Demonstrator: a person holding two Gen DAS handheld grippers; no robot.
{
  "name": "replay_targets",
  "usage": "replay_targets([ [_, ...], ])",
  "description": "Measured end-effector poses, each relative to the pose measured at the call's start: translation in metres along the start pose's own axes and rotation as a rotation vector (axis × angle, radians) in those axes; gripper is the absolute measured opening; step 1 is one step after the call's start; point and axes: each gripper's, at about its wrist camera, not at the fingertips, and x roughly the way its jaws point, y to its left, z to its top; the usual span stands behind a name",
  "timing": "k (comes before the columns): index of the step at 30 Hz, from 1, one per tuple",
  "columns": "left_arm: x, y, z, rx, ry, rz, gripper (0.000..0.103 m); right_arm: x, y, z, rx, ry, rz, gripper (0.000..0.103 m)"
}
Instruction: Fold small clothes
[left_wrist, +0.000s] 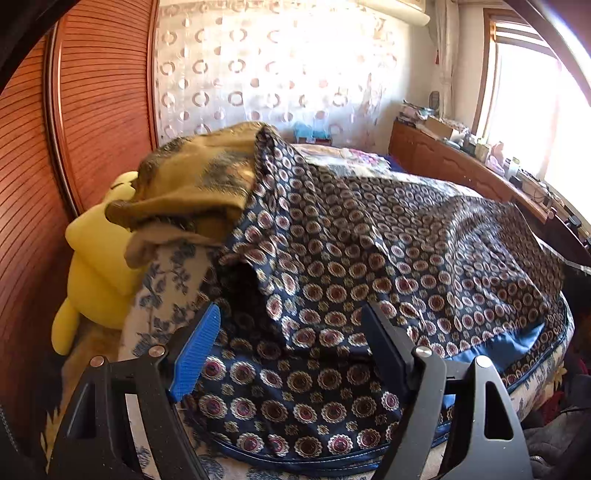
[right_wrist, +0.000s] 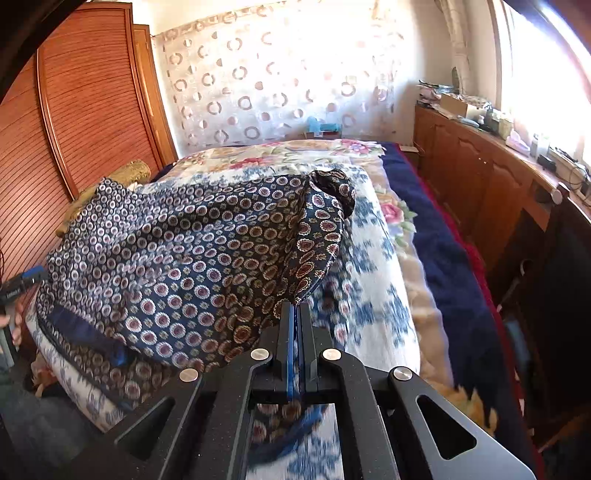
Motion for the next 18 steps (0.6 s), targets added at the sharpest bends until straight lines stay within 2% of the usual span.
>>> replay_targets([
  [5,0.004,0.010,0.008,-0.005,-0.004,0.029,0.079,0.020,-0.011,-0.012,0.030,0.049,-0.031,0.001],
  [6,0.006,0.011,0.010,0.000,-0.005,0.035,0.079,0.022,-0.013,-0.011,0.041,0.048,-0.041,0.006],
  [8,0.014,0.013,0.015,0.011,0.001,0.046,0.079,0.026,-0.017,-0.008,0.063,0.040,-0.043,0.025],
  [9,0.016,0.012,0.016,0.013,0.005,0.047,0.079,0.028,-0.019,-0.005,0.069,0.033,-0.042,0.050],
  [10,0.021,0.013,0.018,0.016,0.011,0.047,0.079,0.032,-0.020,-0.004,0.076,0.025,-0.044,0.063],
  [18,0.047,0.023,0.022,0.014,0.074,0.061,0.079,0.063,-0.024,-0.002,0.080,0.055,-0.094,0.063],
])
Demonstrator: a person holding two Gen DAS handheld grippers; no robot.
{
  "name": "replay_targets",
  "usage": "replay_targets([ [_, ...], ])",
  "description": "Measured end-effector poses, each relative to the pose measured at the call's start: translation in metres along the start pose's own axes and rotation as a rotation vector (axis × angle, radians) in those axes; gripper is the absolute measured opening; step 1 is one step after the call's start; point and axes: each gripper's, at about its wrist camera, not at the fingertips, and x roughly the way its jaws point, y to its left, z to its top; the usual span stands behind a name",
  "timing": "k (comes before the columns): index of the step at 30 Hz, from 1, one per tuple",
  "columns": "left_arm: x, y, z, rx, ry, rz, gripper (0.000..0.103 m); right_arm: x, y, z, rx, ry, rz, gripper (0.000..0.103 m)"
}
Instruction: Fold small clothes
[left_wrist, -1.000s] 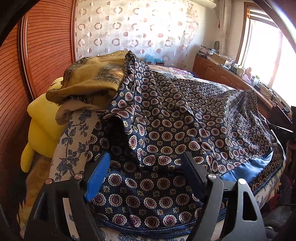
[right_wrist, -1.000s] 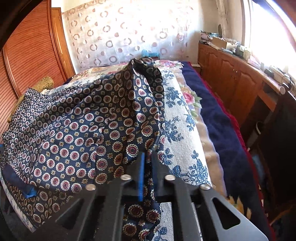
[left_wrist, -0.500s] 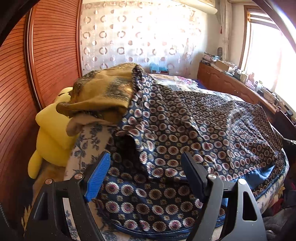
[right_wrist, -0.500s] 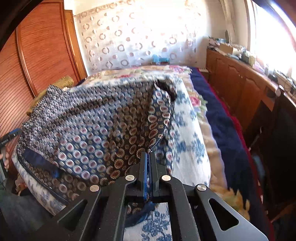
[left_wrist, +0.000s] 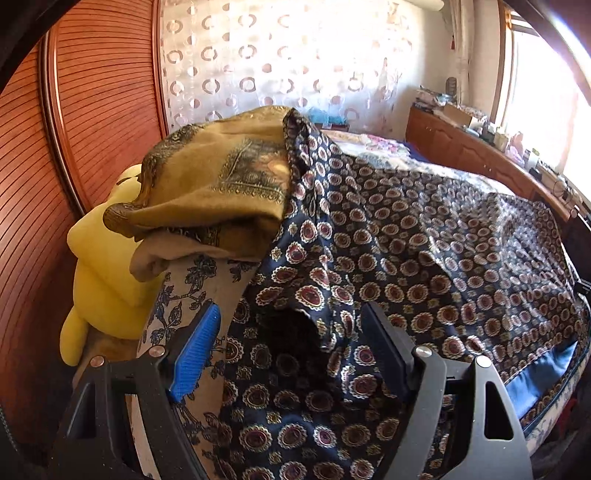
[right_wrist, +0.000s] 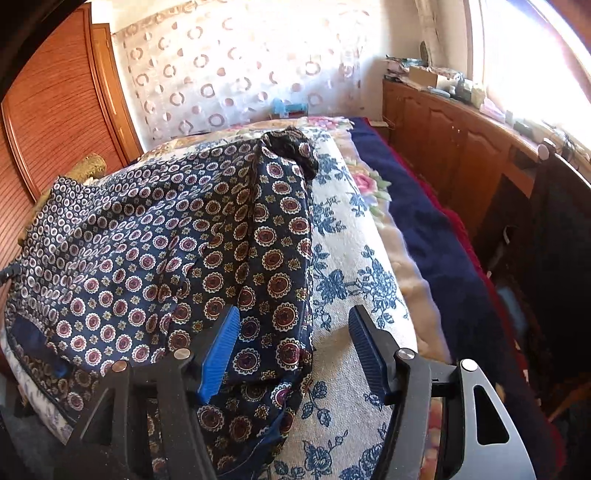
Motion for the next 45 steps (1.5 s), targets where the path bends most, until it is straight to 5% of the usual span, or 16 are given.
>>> replay_targets([
  [4,0.006,0.001,0.000,0.008,0.029,-0.035,0.079,0.004,0.010,0.000,-0.016,-0.002,0.005,0.062],
  [8,0.013,0.001,0.000,0.009,0.053,-0.050,0.076,0.001,0.022,-0.002,-0.059,0.013,0.050,0.041],
  [11,0.018,0.003,-0.002,-0.001,0.068,-0.090,0.053,0.004,0.029,-0.001,-0.086,0.020,0.067,0.011],
  [15,0.014,-0.004,-0.003,0.032,0.060,-0.135,0.009,0.003,0.025,0.001,-0.062,0.013,0.159,0.003],
  [16,0.013,-0.006,-0.003,0.031,0.060,-0.153,0.008,0.001,0.024,0.002,-0.064,0.000,0.148,0.003],
  [27,-0.038,-0.019,0.006,0.013,-0.062,-0.216,0.005,-0.048,0.007,0.007,-0.050,-0.114,0.101,0.002],
  [34,-0.051,-0.023,-0.017,0.006,-0.037,-0.231,0.005,-0.070,-0.003,-0.006,-0.057,-0.136,0.013,0.002],
  [38,-0.035,-0.025,-0.030,0.015,0.014,-0.187,0.005,-0.055,-0.004,-0.016,-0.045,-0.072,0.001,0.002],
  [41,-0.029,-0.026,-0.035,0.019,0.036,-0.177,0.005,-0.049,-0.004,-0.019,-0.029,-0.055,-0.009,0.019],
  [43,-0.029,-0.027,-0.035,0.025,0.039,-0.169,0.005,-0.052,-0.006,-0.015,-0.010,-0.074,0.007,0.045],
  [45,-0.027,-0.026,-0.035,0.024,0.042,-0.169,0.005,-0.058,-0.008,-0.007,0.005,-0.105,0.012,0.054],
])
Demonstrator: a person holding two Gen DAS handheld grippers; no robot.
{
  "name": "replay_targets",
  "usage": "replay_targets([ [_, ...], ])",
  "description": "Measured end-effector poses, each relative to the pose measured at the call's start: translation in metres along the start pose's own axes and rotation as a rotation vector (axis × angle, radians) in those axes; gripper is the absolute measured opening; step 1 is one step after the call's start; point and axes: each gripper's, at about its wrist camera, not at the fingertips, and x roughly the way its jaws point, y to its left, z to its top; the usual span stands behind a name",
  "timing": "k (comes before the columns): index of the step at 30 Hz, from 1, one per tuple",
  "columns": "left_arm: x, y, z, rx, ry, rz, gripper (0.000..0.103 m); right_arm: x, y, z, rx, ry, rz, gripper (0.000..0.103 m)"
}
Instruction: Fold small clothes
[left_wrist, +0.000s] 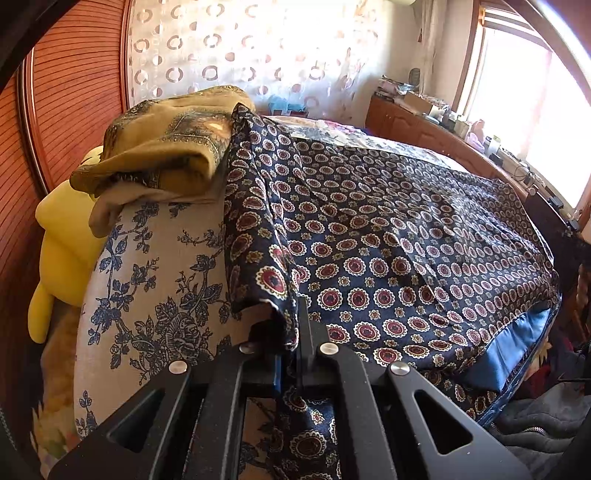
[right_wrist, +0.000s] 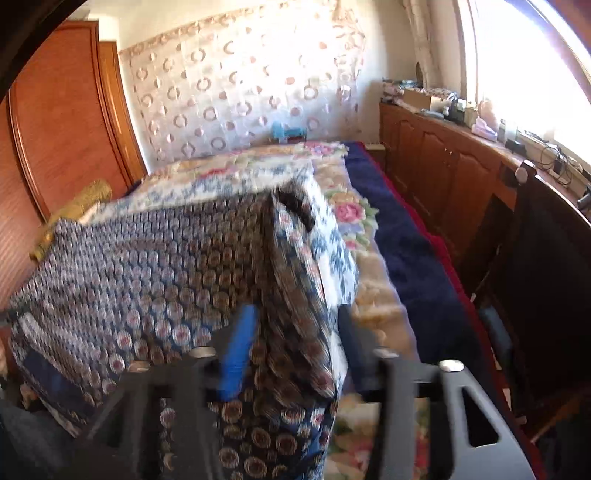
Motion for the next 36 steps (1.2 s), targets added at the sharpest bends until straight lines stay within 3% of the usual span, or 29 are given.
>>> replay_targets([
  [5,0.004,-0.003,-0.004,0.008,0.005,0.016,0.005,0.019,0.005,0.036,-0.025,-0.011,0.026,0.054],
  [9,0.005,-0.003,-0.007,0.006,0.005,0.017,0.005,0.062,0.004,0.065,-0.002,0.034,0.070,0.054],
  [13,0.004,-0.002,-0.008,0.006,0.004,0.016,0.005,0.110,-0.002,0.089,0.014,0.112,0.057,0.052],
  [16,0.004,-0.001,-0.009,0.006,0.000,0.016,0.005,0.137,-0.008,0.103,0.044,0.165,0.038,0.038],
  [17,0.004,-0.002,-0.009,0.006,-0.001,0.016,0.005,0.141,-0.011,0.109,0.055,0.177,0.043,0.028],
  [18,0.004,-0.002,-0.010,0.008,-0.001,0.017,0.005,0.146,-0.011,0.115,0.063,0.182,0.055,0.004],
  [20,0.004,-0.002,-0.010,0.005,-0.002,0.016,0.005,0.148,-0.014,0.124,0.068,0.154,0.058,0.004],
  [23,0.003,-0.001,-0.011,0.004,-0.004,0.017,0.005,0.141,-0.018,0.134,0.093,0.057,-0.010,0.004],
  [24,0.003,-0.001,-0.012,0.005,-0.004,0.020,0.005,0.137,-0.018,0.135,0.092,0.045,-0.036,0.004],
  [26,0.003,-0.002,-0.011,0.008,-0.001,0.026,0.005,0.130,-0.013,0.134,0.056,0.042,-0.114,0.018],
  [28,0.003,-0.003,-0.011,0.008,0.004,0.033,0.006,0.125,-0.006,0.131,0.013,0.053,-0.122,0.046],
  [33,0.003,-0.004,-0.010,0.008,0.007,0.046,0.011,0.105,0.016,0.119,-0.077,0.035,-0.103,0.057],
  [36,0.001,-0.005,-0.011,0.008,0.007,0.048,0.011,0.091,0.036,0.100,-0.128,0.036,-0.036,0.067],
])
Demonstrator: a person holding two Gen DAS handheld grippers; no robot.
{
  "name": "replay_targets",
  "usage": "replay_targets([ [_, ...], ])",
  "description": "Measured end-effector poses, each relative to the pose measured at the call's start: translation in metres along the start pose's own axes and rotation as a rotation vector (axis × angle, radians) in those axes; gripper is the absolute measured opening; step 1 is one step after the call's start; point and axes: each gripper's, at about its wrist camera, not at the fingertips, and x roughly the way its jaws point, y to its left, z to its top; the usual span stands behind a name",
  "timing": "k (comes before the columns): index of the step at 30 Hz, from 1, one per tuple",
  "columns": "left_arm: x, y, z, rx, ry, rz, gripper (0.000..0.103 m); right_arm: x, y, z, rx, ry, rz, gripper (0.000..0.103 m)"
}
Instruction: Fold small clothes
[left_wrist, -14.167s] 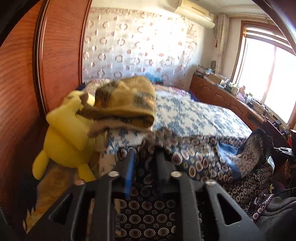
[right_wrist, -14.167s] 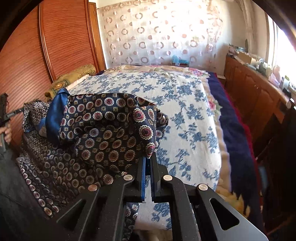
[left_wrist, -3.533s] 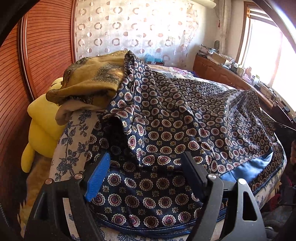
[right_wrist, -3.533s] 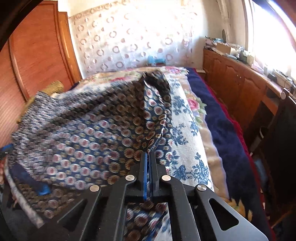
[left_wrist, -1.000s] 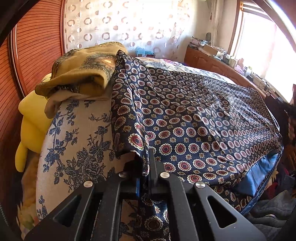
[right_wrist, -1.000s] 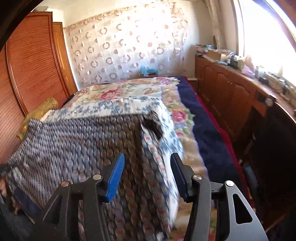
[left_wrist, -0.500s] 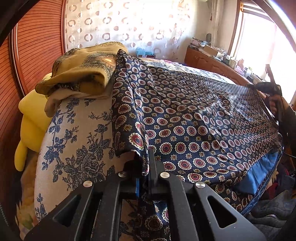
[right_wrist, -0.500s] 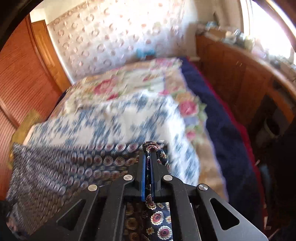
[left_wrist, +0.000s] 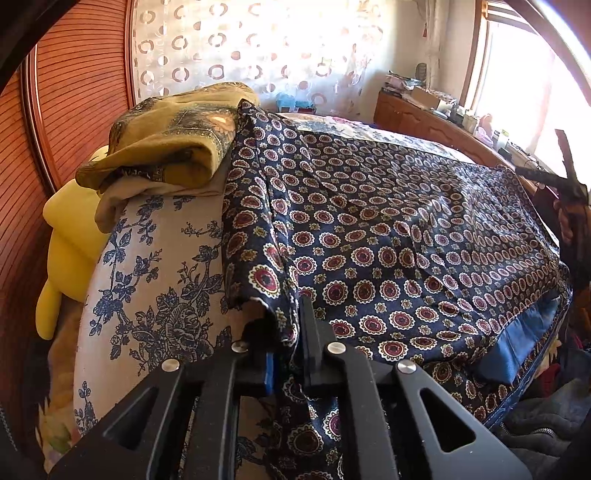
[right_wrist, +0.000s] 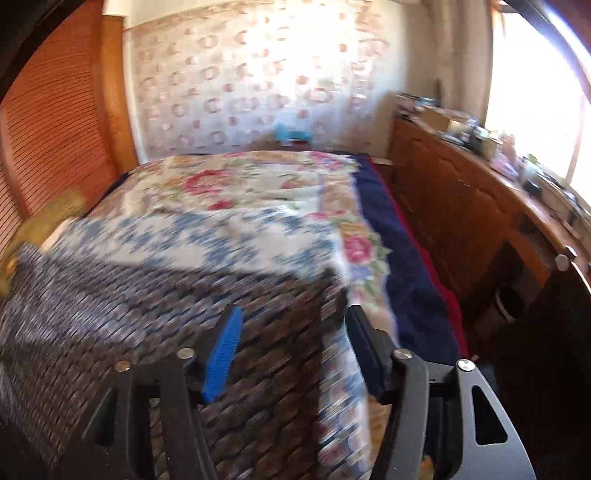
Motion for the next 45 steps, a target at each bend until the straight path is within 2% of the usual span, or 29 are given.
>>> replay_targets([
  [3,-0.002,0.000,0.000,-0.003,-0.001,-0.001,0.012,-0.012,0.027,-0.024,-0.063,0.006,0.042,0.072],
  [9,-0.002,0.000,-0.001,-0.003,0.000,-0.002,0.013,-0.021,0.060,-0.065,-0.134,0.044,0.136,0.073],
  [10,-0.002,0.000,-0.001,-0.004,0.000,-0.006,0.015,-0.020,0.064,-0.070,-0.143,0.053,0.149,0.073],
  [11,-0.002,0.000,0.000,-0.006,0.000,-0.014,0.019,-0.017,0.067,-0.070,-0.154,0.062,0.159,0.073],
  [13,-0.004,0.000,0.000,0.001,-0.001,-0.031,0.043,-0.019,0.074,-0.079,-0.171,0.076,0.170,0.073],
  [15,-0.007,-0.002,-0.001,0.017,-0.004,-0.026,0.046,-0.028,0.080,-0.090,-0.179,0.083,0.177,0.073],
  [17,-0.013,-0.001,-0.001,0.025,-0.014,-0.026,0.058,-0.030,0.082,-0.097,-0.179,0.092,0.183,0.074],
  [18,-0.016,0.001,-0.001,0.022,-0.020,-0.031,0.071,-0.031,0.079,-0.099,-0.176,0.095,0.183,0.079],
  [19,-0.021,0.002,-0.001,0.017,-0.031,-0.035,0.076,-0.031,0.078,-0.102,-0.171,0.100,0.183,0.083],
  [23,-0.035,0.010,0.003,-0.001,-0.075,0.013,0.076,-0.033,0.076,-0.112,-0.165,0.124,0.161,0.084],
  [25,-0.036,0.016,0.005,-0.025,-0.081,0.031,0.076,-0.030,0.076,-0.113,-0.158,0.135,0.137,0.091],
  [29,-0.026,0.029,0.005,-0.090,-0.048,0.021,0.076,-0.032,0.078,-0.119,-0.131,0.119,0.114,0.097],
  [33,-0.018,0.027,0.003,-0.096,-0.017,-0.005,0.076,-0.035,0.075,-0.123,-0.120,0.118,0.105,0.099],
  [35,-0.015,0.023,0.002,-0.089,-0.008,-0.016,0.072,-0.033,0.078,-0.123,-0.122,0.118,0.106,0.100],
  [40,-0.015,0.021,-0.002,-0.092,0.009,-0.031,0.054,-0.033,0.078,-0.123,-0.123,0.119,0.107,0.100],
  [45,-0.015,0.023,-0.006,-0.105,0.010,-0.039,0.048,-0.032,0.077,-0.123,-0.122,0.119,0.108,0.101],
])
